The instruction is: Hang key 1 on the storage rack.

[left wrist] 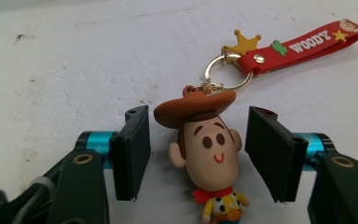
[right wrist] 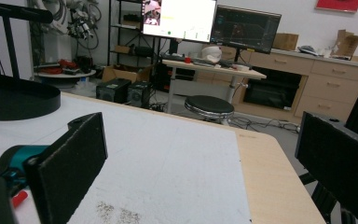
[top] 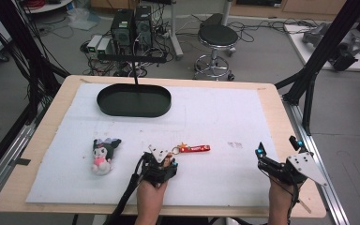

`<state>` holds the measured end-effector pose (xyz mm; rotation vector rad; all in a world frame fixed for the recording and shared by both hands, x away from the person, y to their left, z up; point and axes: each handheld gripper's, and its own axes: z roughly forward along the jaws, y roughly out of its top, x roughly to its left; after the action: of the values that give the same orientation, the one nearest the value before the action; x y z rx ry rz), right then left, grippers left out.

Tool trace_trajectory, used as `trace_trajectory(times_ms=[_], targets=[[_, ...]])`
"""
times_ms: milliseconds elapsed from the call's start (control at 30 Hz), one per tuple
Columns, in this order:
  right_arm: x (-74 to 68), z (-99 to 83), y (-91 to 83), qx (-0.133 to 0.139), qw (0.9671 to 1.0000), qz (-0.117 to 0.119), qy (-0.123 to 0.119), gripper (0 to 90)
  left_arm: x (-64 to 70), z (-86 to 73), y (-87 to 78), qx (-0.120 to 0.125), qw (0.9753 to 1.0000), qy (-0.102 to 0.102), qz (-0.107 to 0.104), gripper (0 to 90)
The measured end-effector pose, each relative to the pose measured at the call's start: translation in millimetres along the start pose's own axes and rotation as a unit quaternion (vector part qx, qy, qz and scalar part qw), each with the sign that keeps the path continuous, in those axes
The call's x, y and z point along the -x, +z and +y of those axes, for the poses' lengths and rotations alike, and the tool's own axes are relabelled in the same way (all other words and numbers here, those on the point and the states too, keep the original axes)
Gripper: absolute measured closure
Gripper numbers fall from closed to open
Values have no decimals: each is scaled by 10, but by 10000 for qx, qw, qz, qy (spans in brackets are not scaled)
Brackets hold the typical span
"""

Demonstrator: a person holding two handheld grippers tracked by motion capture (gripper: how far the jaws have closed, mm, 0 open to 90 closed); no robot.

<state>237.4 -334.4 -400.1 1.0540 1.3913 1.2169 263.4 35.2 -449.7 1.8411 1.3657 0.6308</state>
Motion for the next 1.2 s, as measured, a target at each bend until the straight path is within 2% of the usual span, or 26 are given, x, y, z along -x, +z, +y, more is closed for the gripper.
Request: trace_trajectory(times_ms=[133,333,500,900,1133,1200], targets=[[1,2,-2,7,10000,-2,3,13,2,1,4,-23,10000,7,17,474],[1,0,-3,-4,10000,1,11,13,17,-1,5,-41,9999,92,50,486],[10,-1,-3,11,10000,-8,-27,13,44,-7,-11,-25,9996,246,127,492],[7,-8,-4,-21,10000,-17,2,13,59,-23,-36,-3,9991,424,71,500],[22,-11,-9,1,10000,-28,8,13,52,-24,-64,99,9992,400,-16,505],[23,-12,-10,-4,10000,-29,2,13,45,-19,-78,156,9993,334,-55,504]])
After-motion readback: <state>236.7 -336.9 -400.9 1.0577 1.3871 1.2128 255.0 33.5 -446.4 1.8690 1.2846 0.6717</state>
